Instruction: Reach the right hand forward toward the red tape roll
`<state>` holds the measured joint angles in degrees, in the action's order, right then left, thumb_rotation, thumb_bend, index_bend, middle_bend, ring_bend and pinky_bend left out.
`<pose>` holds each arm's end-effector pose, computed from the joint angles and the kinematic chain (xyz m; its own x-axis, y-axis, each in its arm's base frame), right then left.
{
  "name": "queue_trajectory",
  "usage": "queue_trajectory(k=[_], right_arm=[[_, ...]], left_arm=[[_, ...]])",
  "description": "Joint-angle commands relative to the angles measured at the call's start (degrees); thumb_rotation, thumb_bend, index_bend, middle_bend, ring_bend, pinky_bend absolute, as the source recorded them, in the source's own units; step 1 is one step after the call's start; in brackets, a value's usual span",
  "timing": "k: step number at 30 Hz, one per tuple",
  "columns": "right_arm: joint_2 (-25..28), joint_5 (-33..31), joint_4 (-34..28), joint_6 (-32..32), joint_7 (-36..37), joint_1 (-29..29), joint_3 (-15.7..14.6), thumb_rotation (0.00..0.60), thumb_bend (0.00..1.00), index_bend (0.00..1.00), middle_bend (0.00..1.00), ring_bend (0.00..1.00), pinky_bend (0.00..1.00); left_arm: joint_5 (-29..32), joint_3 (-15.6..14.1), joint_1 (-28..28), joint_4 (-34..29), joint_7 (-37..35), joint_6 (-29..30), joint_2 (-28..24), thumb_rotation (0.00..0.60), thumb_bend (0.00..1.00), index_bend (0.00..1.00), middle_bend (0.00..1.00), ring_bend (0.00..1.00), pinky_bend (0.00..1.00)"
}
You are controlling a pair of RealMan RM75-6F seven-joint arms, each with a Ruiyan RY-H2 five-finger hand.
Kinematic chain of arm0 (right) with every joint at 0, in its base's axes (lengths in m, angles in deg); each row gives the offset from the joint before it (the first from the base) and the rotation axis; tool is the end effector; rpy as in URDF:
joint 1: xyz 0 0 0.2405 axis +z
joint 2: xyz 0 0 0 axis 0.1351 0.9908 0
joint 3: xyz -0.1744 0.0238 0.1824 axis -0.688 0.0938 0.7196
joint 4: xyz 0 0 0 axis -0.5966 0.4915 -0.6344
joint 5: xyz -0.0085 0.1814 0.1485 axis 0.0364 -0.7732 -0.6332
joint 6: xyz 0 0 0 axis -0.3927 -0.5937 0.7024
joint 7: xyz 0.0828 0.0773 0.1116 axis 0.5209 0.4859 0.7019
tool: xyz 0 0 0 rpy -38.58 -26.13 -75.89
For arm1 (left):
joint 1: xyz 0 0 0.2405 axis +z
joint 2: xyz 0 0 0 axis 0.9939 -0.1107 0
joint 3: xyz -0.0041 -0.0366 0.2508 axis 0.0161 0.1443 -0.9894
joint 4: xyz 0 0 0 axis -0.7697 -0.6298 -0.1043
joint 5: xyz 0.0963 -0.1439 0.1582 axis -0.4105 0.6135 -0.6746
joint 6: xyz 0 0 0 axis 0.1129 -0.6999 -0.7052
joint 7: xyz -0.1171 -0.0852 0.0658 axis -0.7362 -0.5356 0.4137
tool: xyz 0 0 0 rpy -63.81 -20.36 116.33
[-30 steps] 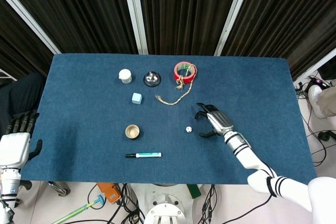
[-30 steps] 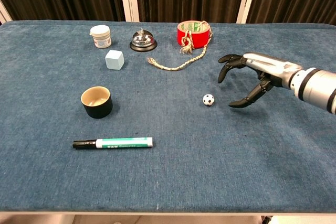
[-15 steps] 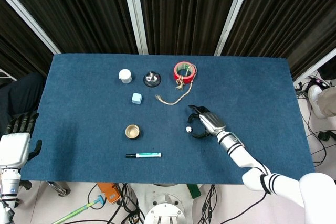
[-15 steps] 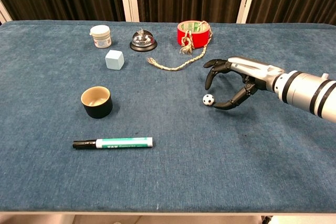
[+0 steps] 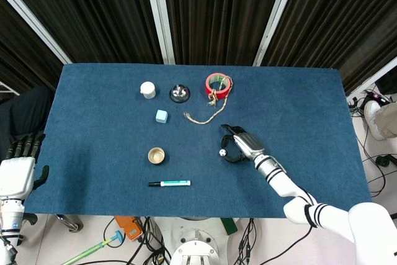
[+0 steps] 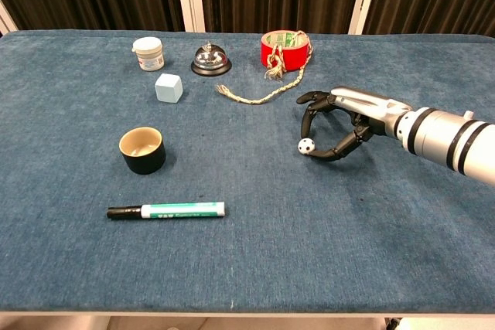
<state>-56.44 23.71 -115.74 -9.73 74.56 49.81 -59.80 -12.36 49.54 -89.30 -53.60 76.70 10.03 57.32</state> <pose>-0.1874 -0.3645 -0.1097 0.1114 -0.5289 0.8414 -0.9551 -0.2909 -0.0564 -0.3262 0.2026 0.1241 0.5400 0.0709 0.8387 0.8312 0.1115 -0.5447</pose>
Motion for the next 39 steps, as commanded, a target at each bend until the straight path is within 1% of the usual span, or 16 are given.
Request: queue_trajectory(k=[1, 10, 14, 18, 22, 25, 30, 34, 39], right_arm=[[-0.2, 0.1, 0.2, 0.1, 0.4, 0.2, -0.2, 0.6, 0.43, 0.53, 0.11, 0.16, 0.14], [-0.8, 0.2, 0.9, 0.5, 1.7, 1.0, -0.5, 0.6, 0.44, 0.54, 0.11, 0.16, 0.14], [-0.9, 0.4, 1.0, 0.2, 2.1, 1.2, -0.6, 0.6, 0.49, 0.59, 0.11, 0.16, 0.14], [-0.5, 0.2, 0.8, 0.1, 2.1, 1.3, -0.5, 0.6, 0.56, 0.64, 0.11, 0.16, 0.15], [0.0, 0.0, 0.2, -0.7, 2.6, 1.3, 0.0, 0.6, 0.59, 0.67, 0.11, 0.16, 0.15], [0.5, 0.2, -1.1, -2.4, 4.1, 1.1, 0.8, 0.6, 0.59, 0.68, 0.11, 0.16, 0.15], [3.1, 1.7, -4.7, -6.5, 6.0, 1.1, 2.2, 0.6, 0.59, 0.68, 0.11, 0.16, 0.14], [6.3, 1.6, -8.3, -8.5, 6.1, 1.8, 4.6, 0.6, 0.59, 0.69, 0.11, 0.16, 0.14], [9.9, 0.7, -12.5, -9.1, 3.6, 3.3, 7.5, 0.6, 0.59, 0.69, 0.11, 0.16, 0.14]], left_arm=[[0.0, 0.0, 0.0, 0.0, 0.0, 0.0, 0.0, 0.6, 0.41, 0.02, 0.0, 0.02, 0.09], [0.2, 0.1, 0.0, 0.1, 0.4, 0.1, 0.1, 0.6, 0.41, 0.02, 0.0, 0.02, 0.09], [0.3, 0.1, 0.0, 0.1, 0.4, 0.0, 0.1, 0.6, 0.41, 0.02, 0.0, 0.02, 0.09], [0.3, 0.0, 0.0, 0.0, 0.7, 0.0, 0.1, 0.6, 0.41, 0.02, 0.0, 0.02, 0.09], [0.4, 0.1, 0.0, -0.1, 0.8, 0.1, 0.1, 0.6, 0.41, 0.02, 0.0, 0.02, 0.1], [0.4, 0.1, 0.0, -0.1, 0.8, 0.2, 0.1, 0.6, 0.41, 0.02, 0.0, 0.02, 0.09], [0.4, 0.0, 0.0, -0.2, 0.7, 0.1, 0.0, 0.6, 0.41, 0.02, 0.0, 0.02, 0.09], [0.4, 0.0, 0.0, -0.4, 0.6, 0.1, 0.0, 0.6, 0.41, 0.02, 0.0, 0.02, 0.1], [0.5, 0.0, 0.0, -0.4, 0.7, 0.1, 0.0, 0.6, 0.41, 0.02, 0.0, 0.02, 0.1]])
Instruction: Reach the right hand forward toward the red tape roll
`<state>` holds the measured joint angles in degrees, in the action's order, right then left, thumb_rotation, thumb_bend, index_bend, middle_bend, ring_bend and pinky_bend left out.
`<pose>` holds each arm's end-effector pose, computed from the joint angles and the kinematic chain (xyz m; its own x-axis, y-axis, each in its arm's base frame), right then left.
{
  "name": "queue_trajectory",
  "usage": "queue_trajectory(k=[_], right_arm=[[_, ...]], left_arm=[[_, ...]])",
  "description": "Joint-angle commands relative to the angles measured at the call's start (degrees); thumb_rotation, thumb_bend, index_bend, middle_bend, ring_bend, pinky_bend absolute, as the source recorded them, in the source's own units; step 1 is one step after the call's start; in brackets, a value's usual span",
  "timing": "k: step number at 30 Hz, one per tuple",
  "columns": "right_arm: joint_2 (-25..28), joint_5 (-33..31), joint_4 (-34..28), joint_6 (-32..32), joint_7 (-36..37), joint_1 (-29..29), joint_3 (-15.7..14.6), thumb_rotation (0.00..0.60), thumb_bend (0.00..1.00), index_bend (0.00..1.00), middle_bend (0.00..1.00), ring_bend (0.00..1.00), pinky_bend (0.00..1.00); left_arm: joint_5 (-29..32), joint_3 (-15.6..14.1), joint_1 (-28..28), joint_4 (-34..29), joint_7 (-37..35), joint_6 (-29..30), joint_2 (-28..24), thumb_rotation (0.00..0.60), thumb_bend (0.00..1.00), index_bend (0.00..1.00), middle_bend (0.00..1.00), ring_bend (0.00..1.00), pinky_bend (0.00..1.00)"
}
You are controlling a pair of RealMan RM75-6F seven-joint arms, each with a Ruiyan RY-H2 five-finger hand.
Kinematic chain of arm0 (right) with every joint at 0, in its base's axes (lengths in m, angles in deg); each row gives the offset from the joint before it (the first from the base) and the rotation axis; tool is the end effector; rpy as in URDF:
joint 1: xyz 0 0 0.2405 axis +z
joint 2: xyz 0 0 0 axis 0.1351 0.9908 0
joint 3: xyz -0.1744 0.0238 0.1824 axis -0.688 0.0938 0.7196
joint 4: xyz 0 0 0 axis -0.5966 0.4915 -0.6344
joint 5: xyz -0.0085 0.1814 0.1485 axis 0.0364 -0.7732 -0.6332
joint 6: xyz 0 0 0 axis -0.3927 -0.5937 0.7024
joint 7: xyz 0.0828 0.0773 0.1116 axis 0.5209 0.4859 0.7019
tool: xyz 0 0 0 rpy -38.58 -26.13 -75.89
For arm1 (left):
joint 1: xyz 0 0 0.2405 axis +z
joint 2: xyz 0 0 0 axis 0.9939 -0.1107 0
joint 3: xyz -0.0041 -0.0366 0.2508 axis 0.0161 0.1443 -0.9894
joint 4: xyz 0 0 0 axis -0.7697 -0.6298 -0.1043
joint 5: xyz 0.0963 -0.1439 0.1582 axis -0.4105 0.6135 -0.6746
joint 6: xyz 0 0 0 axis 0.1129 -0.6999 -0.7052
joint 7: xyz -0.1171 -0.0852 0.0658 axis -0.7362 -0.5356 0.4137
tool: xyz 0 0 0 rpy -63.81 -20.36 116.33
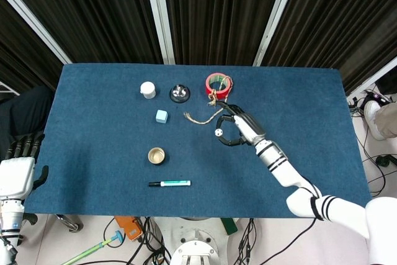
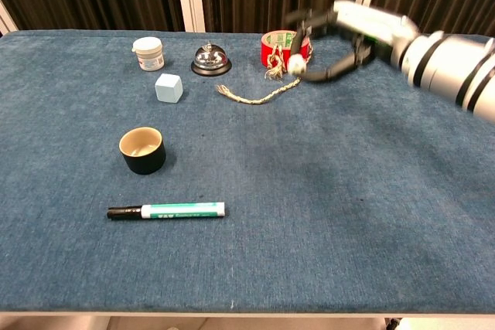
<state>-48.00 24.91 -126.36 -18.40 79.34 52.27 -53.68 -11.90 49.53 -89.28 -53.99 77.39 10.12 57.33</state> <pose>-0.1276 -0.3937 -0.0392 -0.0598 -0.4014 0.9140 -0.8891 -0.3948 -0.2316 -0.3258 0.2022 0.1239 0.5433 0.0736 0.8363 0.8279 0.1182 -0.5482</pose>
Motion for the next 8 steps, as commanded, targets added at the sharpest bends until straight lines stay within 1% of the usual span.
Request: queue_trajectory(k=[1, 4, 8], right_arm=[[2.0, -0.8, -2.7, -0.4, -1.5, 1.1, 1.9, 0.6, 0.59, 0.69, 0.11, 0.16, 0.14], [3.7, -1.6, -5.2, -0.4, -2.8, 2.0, 3.4, 0.6, 0.59, 0.69, 0.11, 0.16, 0.14], [4.9, -3.4, -6.7, 1.0, -4.6, 3.5, 5.2, 0.6, 0.59, 0.7, 0.11, 0.16, 0.14]], left_arm=[[0.1, 0.0, 0.0, 0.0, 0.1, 0.0, 0.0, 0.6, 0.41, 0.02, 0.0, 0.02, 0.1], [0.2, 0.0, 0.1, -0.2, 0.1, 0.0, -0.1, 0.6, 0.41, 0.02, 0.0, 0.02, 0.09], [0.4, 0.0, 0.2, -0.3, 0.0, 0.1, -0.1, 0.6, 0.41, 0.02, 0.0, 0.02, 0.09]])
